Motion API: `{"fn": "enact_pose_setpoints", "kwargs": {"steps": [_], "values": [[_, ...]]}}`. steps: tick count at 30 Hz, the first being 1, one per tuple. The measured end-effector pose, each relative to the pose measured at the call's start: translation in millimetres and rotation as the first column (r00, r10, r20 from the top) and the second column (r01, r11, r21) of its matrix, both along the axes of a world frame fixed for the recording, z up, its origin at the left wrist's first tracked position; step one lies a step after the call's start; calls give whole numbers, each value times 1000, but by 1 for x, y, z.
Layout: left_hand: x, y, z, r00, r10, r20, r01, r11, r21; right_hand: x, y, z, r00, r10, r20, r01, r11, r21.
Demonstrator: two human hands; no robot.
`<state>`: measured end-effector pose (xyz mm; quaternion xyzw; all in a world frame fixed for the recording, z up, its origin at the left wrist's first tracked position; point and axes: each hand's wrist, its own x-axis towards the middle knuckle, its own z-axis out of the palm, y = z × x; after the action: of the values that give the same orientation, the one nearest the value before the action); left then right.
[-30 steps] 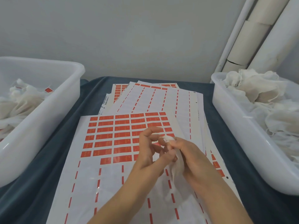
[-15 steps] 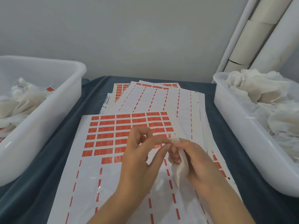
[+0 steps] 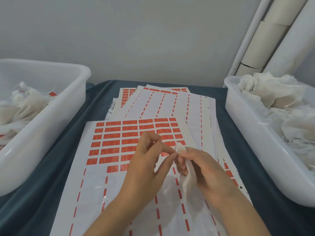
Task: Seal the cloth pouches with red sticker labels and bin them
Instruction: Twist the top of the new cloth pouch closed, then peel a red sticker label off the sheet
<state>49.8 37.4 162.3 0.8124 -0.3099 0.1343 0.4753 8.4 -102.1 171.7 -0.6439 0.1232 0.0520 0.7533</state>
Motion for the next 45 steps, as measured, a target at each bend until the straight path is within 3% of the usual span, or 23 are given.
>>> {"fn": "enact_pose_setpoints", "kwargs": {"steps": [2, 3, 4, 5, 6, 7, 8, 9, 11, 15, 17, 20, 22, 24, 26, 28, 29, 31, 33, 36, 38, 41, 45], "values": [[-1, -3, 0, 992, -14, -129, 7, 999, -53, 0, 0, 0, 1000, 16, 15, -16, 1000, 21], [0, -4, 4, 931, -64, -360, -9, 980, -198, 0, 1, 1, 999, 26, 30, -26, 999, 30], [3, -3, 7, 765, -188, -616, -67, 928, -367, 0, 1, 1, 999, 33, 43, -34, 999, 33], [7, -1, 6, 491, -380, -784, -139, 854, -501, 0, 1, 1, 998, 31, 54, -33, 999, 37], [9, 4, 7, 221, -600, -769, -186, 748, -637, 0, 1, 1, 998, 24, 62, -27, 999, 45], [10, 9, 8, 57, -739, -671, -230, 645, -729, 0, 1, 1, 998, 19, 66, -23, 998, 58], [11, 14, 9, -16, -817, -576, -266, 559, -785, 0, 1, 0, 998, 14, 67, -20, 997, 79], [12, 18, 8, -32, -868, -495, -296, 481, -825, 0, 1, -1, 998, 10, 68, -17, 994, 107], [16, 22, 5, 12, -904, -427, -354, 396, -847, 1, 1, -4, 998, 6, 67, -15, 990, 139], [30, 16, -2, 225, -856, -465, -456, 329, -827, 3, 7, -10, 996, 64, 67, -68, 996, 55], [32, 14, -5, 310, -809, -499, -419, 355, -836, 4, 8, -11, 991, 116, 70, -118, 993, 26], [25, 18, 1, 400, -787, -470, -236, 407, -882, 3, 5, -11, 994, 86, 73, -82, 995, -59], [20, 22, 10, 538, -691, -482, -151, 484, -862, 3, -2, -10, 993, -69, 95, 86, 979, -187], [16, 23, 17, 690, -457, -562, -182, 642, -745, 5, -11, -11, 956, -265, 129, 294, 838, -459], [15, 20, 17, 795, -182, -579, -245, 777, -580, 7, -19, -13, 944, -315, 103, 279, 589, -758], [14, 14, 12, 877, 65, -476, -227, 929, -292, 6, -21, -18, 956, -293, 28, 171, 473, -864], [13, 11, 8, 913, 146, -380, -185, 980, -68, 6, -20, -19, 962, -274, 9, 144, 477, -867], [11, 5, -2, 960, 192, -205, -111, 929, 352, 6, -17, -21, 971, -237, 29, 155, 538, -828], [10, 2, -12, 964, 191, -185, -69, 854, 516, 7, -15, -16, 963, -253, 91, 237, 643, -728], [11, 0, -18, 946, 186, -265, -29, 865, 501, 9, -23, -6, 953, -302, 2, 277, 870, -408], [11, 0, -19, 937, 191, -294, -37, 888, 459, 9, -25, -4, 979, -164, -118, 140, 971, -192], [12, -1, -20, 936, 195, -292, -65, 913, 403, 10, -20, -10, 983, -30, -180, 2, 988, -155], [15, 1, -20, 931, 226, -288, -122, 934, 337, 16, -21, -17, 975, -70, -212, 37, 987, -157]]}}
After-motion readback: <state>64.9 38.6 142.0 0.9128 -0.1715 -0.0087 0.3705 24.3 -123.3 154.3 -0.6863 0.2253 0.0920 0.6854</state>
